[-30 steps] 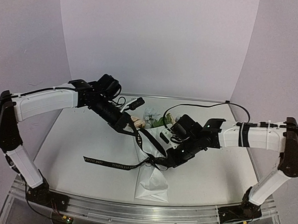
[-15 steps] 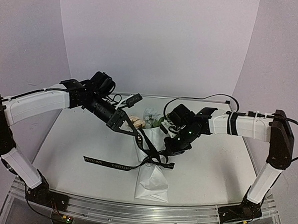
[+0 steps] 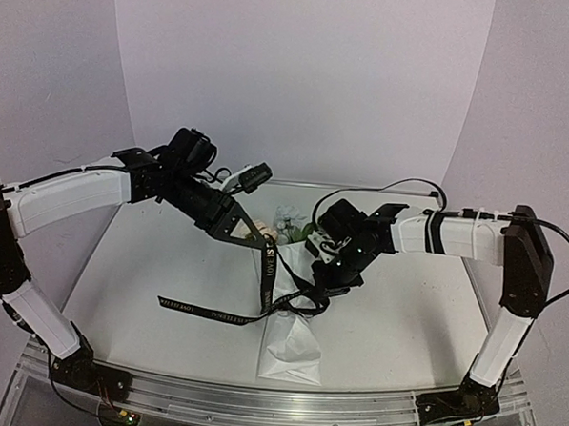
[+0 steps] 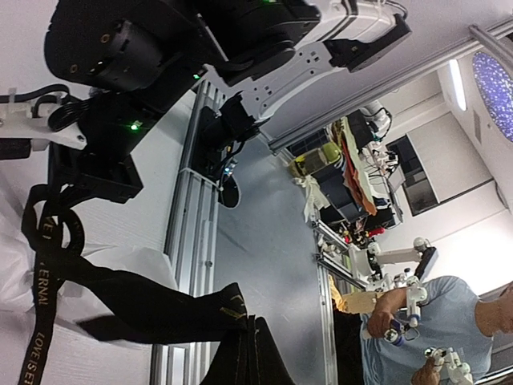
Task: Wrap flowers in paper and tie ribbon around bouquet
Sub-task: Cross the half-tied ribbon over the folded bouquet.
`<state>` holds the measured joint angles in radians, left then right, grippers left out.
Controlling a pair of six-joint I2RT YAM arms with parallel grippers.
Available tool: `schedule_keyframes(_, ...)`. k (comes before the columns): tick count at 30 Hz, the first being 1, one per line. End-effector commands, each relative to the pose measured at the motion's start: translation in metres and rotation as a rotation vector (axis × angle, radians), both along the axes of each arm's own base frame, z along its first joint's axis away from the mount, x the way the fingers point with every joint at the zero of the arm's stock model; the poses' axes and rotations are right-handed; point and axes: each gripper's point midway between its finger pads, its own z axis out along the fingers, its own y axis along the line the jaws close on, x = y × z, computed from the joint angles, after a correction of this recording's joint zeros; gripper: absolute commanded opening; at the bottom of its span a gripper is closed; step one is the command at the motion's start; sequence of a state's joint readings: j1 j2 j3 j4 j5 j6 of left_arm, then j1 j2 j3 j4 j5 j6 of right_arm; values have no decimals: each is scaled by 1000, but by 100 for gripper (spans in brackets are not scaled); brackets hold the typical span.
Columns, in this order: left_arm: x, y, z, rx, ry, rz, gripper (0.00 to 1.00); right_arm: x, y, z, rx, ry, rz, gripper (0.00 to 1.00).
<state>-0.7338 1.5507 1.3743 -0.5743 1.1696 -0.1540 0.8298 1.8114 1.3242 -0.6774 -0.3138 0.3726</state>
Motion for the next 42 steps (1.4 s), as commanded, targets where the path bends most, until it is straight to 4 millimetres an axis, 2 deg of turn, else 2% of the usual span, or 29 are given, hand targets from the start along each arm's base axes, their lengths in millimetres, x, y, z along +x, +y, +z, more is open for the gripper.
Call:
schedule_keyframes(1,-2,-5,26,-111,16,-55,0,8,8,9,41,22,-22,0)
schedule_keyframes(6,6,-24,8,-99,86,40,0,9,11,12,64,47,-28,0)
schedule_keyframes(12,-11,-70,3,-115,84,95,0,9,12,12,88,84,-47,0)
schedule_keyframes(16,-7,-83,-11,-112,88,209,0,8,12,14,108,109,-54,0)
schedule_keyframes(22,24,-82,25,-275,110,426,0,11,15,16,135,141,-71,0)
schedule_keyframes(24,24,-88,25,-271,95,420,0,13,15,18,142,144,-75,0)
schedule_keyframes(27,18,-95,5,-206,77,411,0,13,15,19,149,148,-76,0)
schedule_keyframes(35,-12,-100,-90,33,50,414,0,11,18,24,177,172,-75,0)
schedule_keyframes(37,-14,-97,-101,59,60,440,0,8,19,26,185,181,-71,0)
schedule_keyframes(39,-10,-92,-100,47,61,487,0,6,18,28,188,191,-64,0)
schedule_keyframes(42,-10,-96,-101,55,28,469,0,3,17,31,186,197,-53,0)
